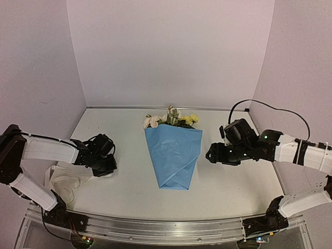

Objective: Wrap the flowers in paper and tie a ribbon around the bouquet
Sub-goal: Move the ribbon to the center of the board.

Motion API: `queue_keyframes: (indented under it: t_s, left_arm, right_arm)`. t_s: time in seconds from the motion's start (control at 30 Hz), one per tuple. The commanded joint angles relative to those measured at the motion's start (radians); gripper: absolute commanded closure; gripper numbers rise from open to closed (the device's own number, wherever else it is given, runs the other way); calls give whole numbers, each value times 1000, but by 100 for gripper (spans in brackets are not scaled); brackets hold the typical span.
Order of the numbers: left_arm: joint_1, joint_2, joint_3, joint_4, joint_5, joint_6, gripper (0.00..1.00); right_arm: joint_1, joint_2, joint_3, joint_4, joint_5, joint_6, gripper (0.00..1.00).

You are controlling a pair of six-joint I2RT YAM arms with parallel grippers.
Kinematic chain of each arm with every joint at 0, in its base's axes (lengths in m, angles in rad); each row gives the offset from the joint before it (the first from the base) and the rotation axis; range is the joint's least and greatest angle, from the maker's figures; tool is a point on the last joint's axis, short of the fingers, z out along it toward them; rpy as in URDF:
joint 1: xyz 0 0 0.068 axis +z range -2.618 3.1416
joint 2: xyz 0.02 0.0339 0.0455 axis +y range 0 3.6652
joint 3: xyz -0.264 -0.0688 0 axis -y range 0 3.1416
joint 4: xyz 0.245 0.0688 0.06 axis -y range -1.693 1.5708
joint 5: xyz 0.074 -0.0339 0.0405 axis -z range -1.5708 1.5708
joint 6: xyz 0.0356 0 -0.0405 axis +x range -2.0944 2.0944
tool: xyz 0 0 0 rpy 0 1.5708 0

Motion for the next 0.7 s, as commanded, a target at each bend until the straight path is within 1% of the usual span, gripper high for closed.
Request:
queue_keyframes:
  t_s: [0.0,0.07,0.2,0.23,0.27,0.3,0.33,0.4,0.43,0.47,0.53,0.57,0.63,0.67]
  left_arm:
    - [-143,-17,159,215,261,214,100]
    - [-224,9,216,264,359,264,100]
    - [-363,81,334,300,515,367,99]
    - [-380,97,358,301,544,388,97]
    - [-393,110,375,303,570,405,90]
    - [-397,116,380,304,582,415,79]
    - [-397,112,375,308,579,419,72]
    - [-397,90,360,299,538,434,55]
    - [-396,74,356,280,486,428,46]
    - [-391,51,347,265,429,418,42]
    - [-369,3,339,200,280,356,34]
    - [-341,-24,329,153,202,320,32]
    - [-259,-66,299,55,118,208,30]
    - [-198,-84,281,-2,104,166,30]
  right_arm:
    - [5,-61,15,-50,96,-10,32]
    - [5,-98,4,-65,130,-6,31]
    - [5,-184,-38,-73,176,2,29]
    - [5,-195,-43,-77,182,4,29]
    - [5,-204,-48,-81,187,5,29]
    - [5,-209,-51,-85,193,7,29]
    - [5,-211,-53,-88,199,8,28]
    - [5,-206,-47,-100,207,9,27]
    - [5,-199,-43,-105,205,10,27]
    - [6,-189,-36,-108,195,10,26]
    - [13,-163,-21,-111,181,8,26]
    - [19,-148,-11,-112,176,6,26]
    - [40,-109,10,-112,168,-7,25]
    - [47,-82,29,-112,159,-14,25]
